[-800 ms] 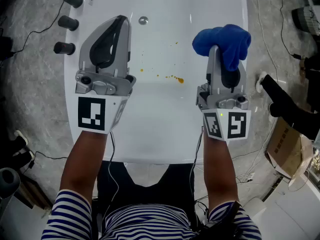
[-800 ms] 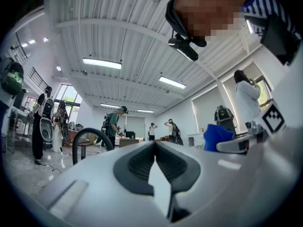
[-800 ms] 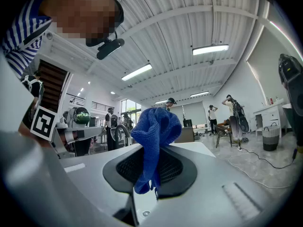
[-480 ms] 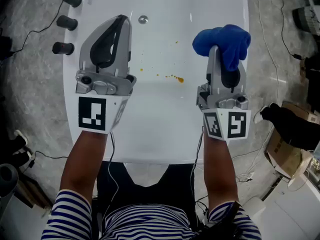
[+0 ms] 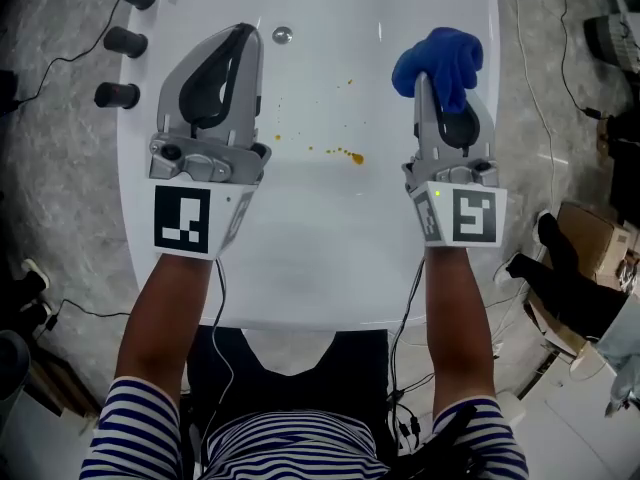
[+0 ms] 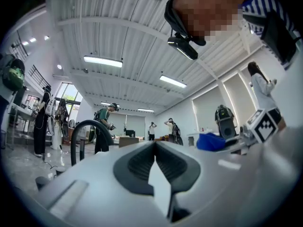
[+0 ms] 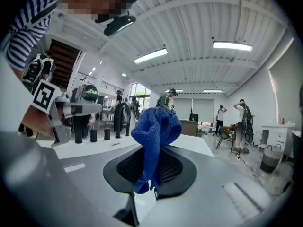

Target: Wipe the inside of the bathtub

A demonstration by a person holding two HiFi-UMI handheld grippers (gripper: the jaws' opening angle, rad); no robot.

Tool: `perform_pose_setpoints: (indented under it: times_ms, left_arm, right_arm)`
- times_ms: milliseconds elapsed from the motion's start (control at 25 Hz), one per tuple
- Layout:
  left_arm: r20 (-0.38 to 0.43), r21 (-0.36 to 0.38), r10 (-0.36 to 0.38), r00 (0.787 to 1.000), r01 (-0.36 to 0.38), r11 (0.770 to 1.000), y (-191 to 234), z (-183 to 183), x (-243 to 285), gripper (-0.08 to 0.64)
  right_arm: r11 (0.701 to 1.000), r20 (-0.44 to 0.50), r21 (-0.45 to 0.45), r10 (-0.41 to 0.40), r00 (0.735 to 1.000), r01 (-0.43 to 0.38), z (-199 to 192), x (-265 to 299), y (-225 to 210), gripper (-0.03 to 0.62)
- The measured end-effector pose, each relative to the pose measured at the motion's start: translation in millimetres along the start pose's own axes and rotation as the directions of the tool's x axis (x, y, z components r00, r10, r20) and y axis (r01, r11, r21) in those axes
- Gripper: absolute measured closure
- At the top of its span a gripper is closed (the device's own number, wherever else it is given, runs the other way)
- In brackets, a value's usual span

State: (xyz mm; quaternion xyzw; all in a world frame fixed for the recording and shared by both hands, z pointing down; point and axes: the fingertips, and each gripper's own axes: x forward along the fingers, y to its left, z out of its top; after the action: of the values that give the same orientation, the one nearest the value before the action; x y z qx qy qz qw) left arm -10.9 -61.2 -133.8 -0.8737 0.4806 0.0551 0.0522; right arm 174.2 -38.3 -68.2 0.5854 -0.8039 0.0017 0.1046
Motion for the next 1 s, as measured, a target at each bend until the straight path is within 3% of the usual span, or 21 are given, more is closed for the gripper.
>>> perform_pose_setpoints:
  times_ms: [240, 320, 520, 600, 760, 1000]
  left_arm:
    - [0.020, -0.016, -0.015, 1.000, 0.015, 1.000, -1.0, -41.9, 11.7, 0.557]
    - [0.025, -0.005, -0.007, 1.000, 0.007, 1.000, 0.6, -63.7, 14.9, 0.557]
    - [0.103, -0.009, -0.011, 0.995, 0.012, 1.000, -0.1, -113.7, 26.9, 0.557]
    - [0.081, 0.014, -0.012, 0.997, 0.011, 1.000, -2.0, -145.3, 28.6, 0.557]
    - [0.026, 0.049, 0.006, 1.000, -0.007, 0.999, -2.6, -204.4, 22.7, 0.557]
    - [-0.037, 0.045, 0.005, 0.999, -0.003, 0.999, -8.7, -278.2, 0.3, 0.557]
  right_arm:
    - [0.989, -0.106, -0.142, 0.024, 0.994, -0.039, -58.8, 34.9, -7.6, 0.538]
    - [0.972, -0.162, -0.220, 0.040, 0.986, -0.076, -92.8, 48.7, -6.5, 0.538]
    - [0.881, -0.342, -0.411, 0.089, 0.935, -0.234, -200.6, 83.9, 2.8, 0.538]
    - [0.835, -0.410, -0.460, 0.102, 0.906, -0.302, -244.6, 95.7, 5.3, 0.538]
    - [0.753, -0.528, -0.508, 0.111, 0.842, -0.418, -327.7, 113.4, 21.0, 0.538]
    - [0.665, -0.633, -0.534, 0.095, 0.768, -0.522, -431.8, 135.9, 38.7, 0.538]
